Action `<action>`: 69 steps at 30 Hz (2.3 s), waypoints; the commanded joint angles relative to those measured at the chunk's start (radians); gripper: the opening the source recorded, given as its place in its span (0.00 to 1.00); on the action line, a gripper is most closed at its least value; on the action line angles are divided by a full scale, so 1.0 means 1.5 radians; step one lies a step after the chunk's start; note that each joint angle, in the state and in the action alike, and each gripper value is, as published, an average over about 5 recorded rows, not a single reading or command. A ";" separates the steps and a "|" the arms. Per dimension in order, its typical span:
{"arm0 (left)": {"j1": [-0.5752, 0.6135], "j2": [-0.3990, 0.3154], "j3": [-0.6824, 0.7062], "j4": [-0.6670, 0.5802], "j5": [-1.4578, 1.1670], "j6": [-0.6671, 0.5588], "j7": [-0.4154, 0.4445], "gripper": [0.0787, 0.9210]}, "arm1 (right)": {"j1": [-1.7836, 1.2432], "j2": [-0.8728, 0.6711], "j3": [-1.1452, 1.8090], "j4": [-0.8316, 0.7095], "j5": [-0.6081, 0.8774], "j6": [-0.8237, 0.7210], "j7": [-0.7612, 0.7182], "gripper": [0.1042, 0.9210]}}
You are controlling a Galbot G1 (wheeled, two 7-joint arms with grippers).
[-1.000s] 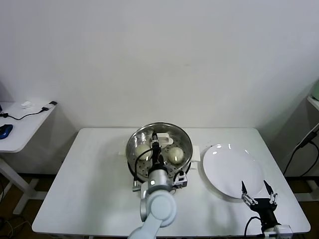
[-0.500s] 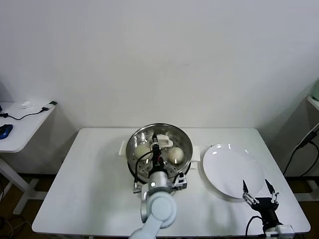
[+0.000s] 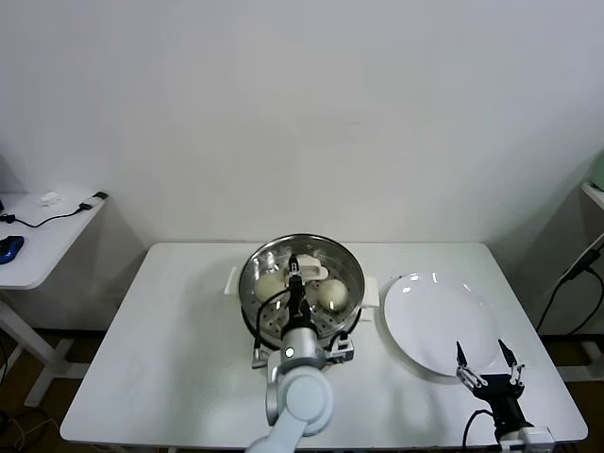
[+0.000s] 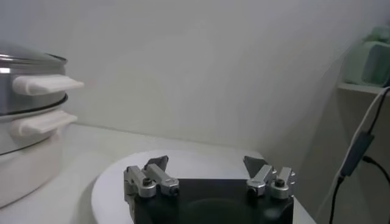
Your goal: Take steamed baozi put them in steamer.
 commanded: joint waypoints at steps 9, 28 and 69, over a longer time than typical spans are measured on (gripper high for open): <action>0.005 -0.033 0.002 -0.024 -0.027 -0.003 -0.023 0.31 | 0.001 -0.001 -0.004 0.001 -0.002 0.000 -0.009 0.88; 0.085 0.049 -0.007 -0.197 -0.199 -0.027 -0.069 0.88 | 0.001 0.000 -0.018 -0.007 -0.006 -0.007 -0.030 0.88; 0.342 0.218 -0.513 0.109 -1.438 -0.688 -0.153 0.88 | 0.020 0.011 -0.042 -0.009 0.070 0.074 0.006 0.88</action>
